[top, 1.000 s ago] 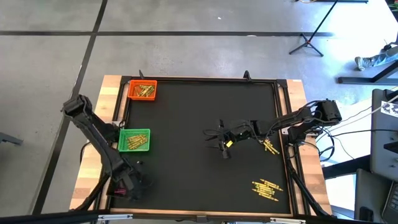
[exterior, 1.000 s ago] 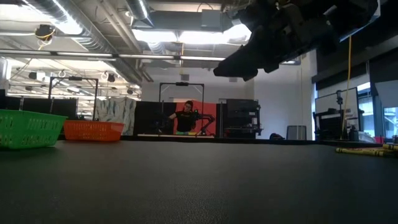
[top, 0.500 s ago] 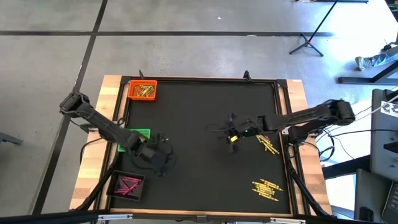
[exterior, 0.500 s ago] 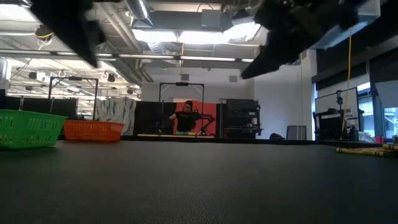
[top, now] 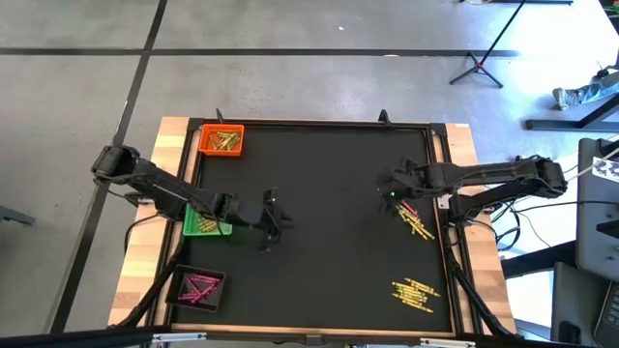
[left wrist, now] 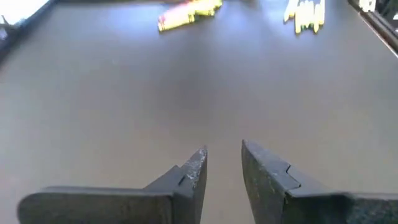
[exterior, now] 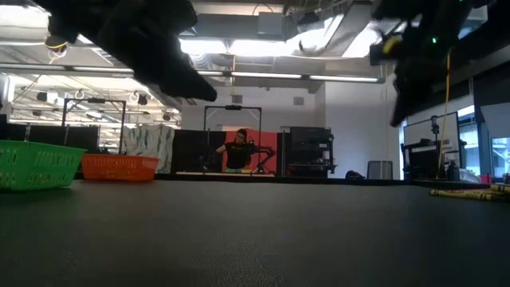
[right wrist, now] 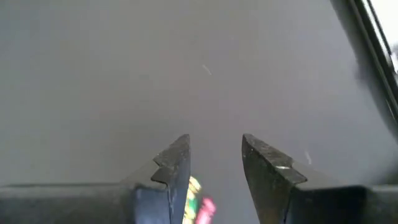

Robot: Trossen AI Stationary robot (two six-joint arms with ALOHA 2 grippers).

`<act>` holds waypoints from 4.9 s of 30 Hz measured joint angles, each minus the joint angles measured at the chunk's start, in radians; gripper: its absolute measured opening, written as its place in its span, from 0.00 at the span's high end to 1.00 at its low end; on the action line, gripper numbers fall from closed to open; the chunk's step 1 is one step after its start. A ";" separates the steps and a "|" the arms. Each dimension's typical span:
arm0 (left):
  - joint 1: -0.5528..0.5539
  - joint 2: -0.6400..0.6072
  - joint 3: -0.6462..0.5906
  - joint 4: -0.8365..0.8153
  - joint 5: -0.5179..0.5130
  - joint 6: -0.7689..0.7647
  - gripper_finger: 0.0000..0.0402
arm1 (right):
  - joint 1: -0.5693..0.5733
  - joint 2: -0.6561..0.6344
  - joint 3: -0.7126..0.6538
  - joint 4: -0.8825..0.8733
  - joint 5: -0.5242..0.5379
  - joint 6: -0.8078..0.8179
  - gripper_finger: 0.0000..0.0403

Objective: Sort crayons
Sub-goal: Put the pink crayon into the black bin

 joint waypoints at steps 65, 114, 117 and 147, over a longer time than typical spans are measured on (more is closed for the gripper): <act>0.024 0.019 -0.100 0.208 -0.010 0.079 0.79 | -0.298 0.398 -0.058 -0.246 -0.421 0.028 0.65; 0.062 0.020 -0.100 0.255 0.043 -0.092 0.62 | 0.098 0.311 -0.142 0.925 -0.143 -0.288 0.93; 0.054 0.020 -0.100 0.256 0.013 -0.096 0.61 | 0.115 0.335 -0.187 1.212 -0.176 -0.348 0.94; -0.027 0.335 -0.066 0.836 -0.130 0.045 0.76 | 0.112 0.617 -0.191 2.028 -0.479 -0.462 0.95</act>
